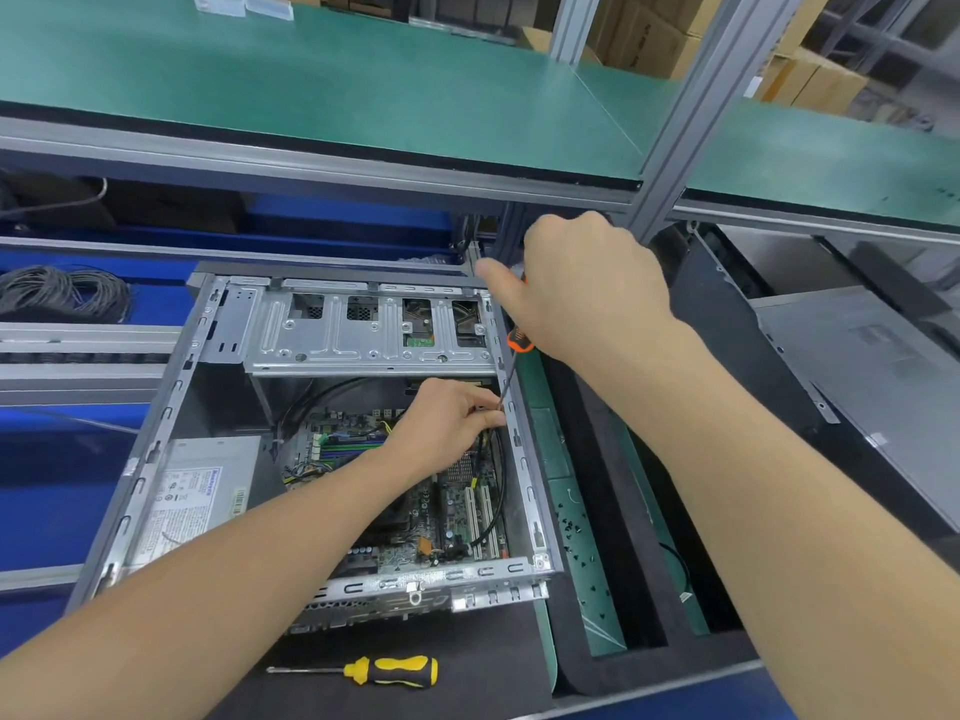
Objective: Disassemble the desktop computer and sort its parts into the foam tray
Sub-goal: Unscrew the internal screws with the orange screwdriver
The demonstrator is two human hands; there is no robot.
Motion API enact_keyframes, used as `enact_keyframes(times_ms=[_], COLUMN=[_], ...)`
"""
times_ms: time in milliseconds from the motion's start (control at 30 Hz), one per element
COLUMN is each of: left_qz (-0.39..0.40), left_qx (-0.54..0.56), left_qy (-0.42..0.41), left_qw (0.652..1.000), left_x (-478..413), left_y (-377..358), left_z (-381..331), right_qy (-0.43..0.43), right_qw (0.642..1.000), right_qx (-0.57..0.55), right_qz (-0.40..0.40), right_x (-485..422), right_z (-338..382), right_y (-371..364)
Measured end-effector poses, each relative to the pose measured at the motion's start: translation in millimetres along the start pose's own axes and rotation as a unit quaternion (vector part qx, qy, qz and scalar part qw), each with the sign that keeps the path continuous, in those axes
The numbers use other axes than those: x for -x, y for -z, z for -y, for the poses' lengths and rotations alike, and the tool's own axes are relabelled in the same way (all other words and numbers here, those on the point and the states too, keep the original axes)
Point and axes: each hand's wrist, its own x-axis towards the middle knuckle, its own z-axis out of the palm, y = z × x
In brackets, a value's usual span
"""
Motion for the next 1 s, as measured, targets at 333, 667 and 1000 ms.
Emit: enact_keyframes(times_ms=[333, 667, 1000], left_qz=[-0.015, 0.109, -0.059], left_qx=[0.026, 0.136, 0.022], left_qy=[-0.027, -0.16, -0.117], left_qw=[0.999, 0.972, 0.991], left_x=[-2.7, -14.5, -26.7], left_y=[58.4, 103.6, 67.5], left_z=[-20.8, -59.7, -65.7], right_qy=[0.195, 0.315, 0.11], right_qw=[0.954, 0.922, 0.989], right_qx=[-0.112, 0.039, 0.024], right_qz=[0.197, 0.22, 0.091], right_x=[-17.9, -30.9, -17.6], right_z=[-14.9, -4.7, -7.7], right_y=[22.1, 29.4, 18.5])
